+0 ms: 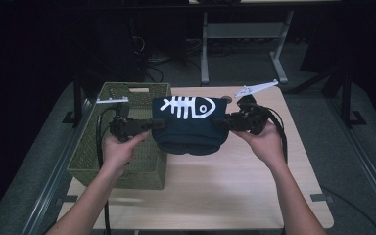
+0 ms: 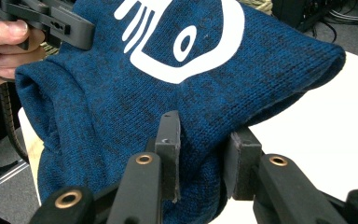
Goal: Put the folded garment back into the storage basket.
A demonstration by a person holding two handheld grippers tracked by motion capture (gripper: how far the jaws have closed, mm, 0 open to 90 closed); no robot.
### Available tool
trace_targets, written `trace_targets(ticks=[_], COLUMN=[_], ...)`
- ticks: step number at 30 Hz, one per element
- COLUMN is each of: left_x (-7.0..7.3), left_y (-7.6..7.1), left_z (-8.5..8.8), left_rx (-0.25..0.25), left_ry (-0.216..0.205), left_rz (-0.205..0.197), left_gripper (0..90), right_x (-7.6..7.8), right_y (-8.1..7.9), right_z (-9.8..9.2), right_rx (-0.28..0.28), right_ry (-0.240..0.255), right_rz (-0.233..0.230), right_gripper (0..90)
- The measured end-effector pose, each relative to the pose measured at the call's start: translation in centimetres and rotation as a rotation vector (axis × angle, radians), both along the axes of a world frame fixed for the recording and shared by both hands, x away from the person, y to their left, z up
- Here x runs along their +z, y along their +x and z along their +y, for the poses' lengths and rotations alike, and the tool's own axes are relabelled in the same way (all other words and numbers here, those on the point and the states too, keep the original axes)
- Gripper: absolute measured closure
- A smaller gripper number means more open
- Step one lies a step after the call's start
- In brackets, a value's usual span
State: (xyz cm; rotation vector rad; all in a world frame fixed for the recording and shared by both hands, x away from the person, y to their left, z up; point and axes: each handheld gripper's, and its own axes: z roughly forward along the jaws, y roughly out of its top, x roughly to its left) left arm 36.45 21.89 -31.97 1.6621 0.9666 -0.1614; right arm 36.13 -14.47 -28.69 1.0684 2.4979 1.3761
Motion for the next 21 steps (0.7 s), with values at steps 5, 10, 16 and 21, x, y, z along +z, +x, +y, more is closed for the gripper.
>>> trace_targets(ticks=[5, 10, 16, 21], left_x=[0.1, 0.2, -0.1, -0.7], left_y=[-0.1, -0.2, -0.3, -0.2], left_z=[1.0, 2.0, 3.2, 4.6], left_rx=[0.013, 0.024, 0.04, 0.057], left_ry=[-0.002, -0.009, -0.012, -0.013], left_rz=[0.003, 0.004, 0.009, 0.025], left_gripper=[67.8, 67.8, 67.6, 67.6], right_x=[0.0, 0.2, 0.4, 0.1], right_y=[0.2, 0.5, 0.8, 1.2], right_z=[1.1, 2.0, 3.4, 5.1], right_rx=[0.014, 0.029, 0.034, 0.044], right_ry=[-0.004, -0.011, 0.006, -0.009], right_rz=[-0.005, -0.005, -0.012, -0.008], right_gripper=[70.3, 70.3, 70.3, 70.4])
